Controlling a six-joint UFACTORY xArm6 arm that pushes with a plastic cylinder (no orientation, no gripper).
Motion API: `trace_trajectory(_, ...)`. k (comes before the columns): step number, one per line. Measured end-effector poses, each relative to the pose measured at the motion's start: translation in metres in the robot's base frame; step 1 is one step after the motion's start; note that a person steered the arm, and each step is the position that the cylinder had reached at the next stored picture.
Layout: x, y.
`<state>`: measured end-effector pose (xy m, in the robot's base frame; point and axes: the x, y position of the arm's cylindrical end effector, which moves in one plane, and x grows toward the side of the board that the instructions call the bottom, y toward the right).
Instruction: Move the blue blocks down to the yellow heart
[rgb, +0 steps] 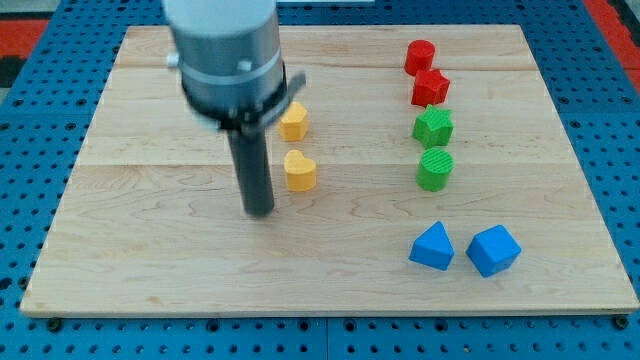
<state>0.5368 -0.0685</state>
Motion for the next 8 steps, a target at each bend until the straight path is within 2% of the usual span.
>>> trace_trajectory(1,0.068,0.041)
trace_trajectory(2,0.077,0.176)
trace_trajectory(3,0.059,0.272)
trace_trajectory(4,0.031,0.272)
trace_trajectory(6,0.014,0.160)
trace_trajectory(8,0.008,0.081)
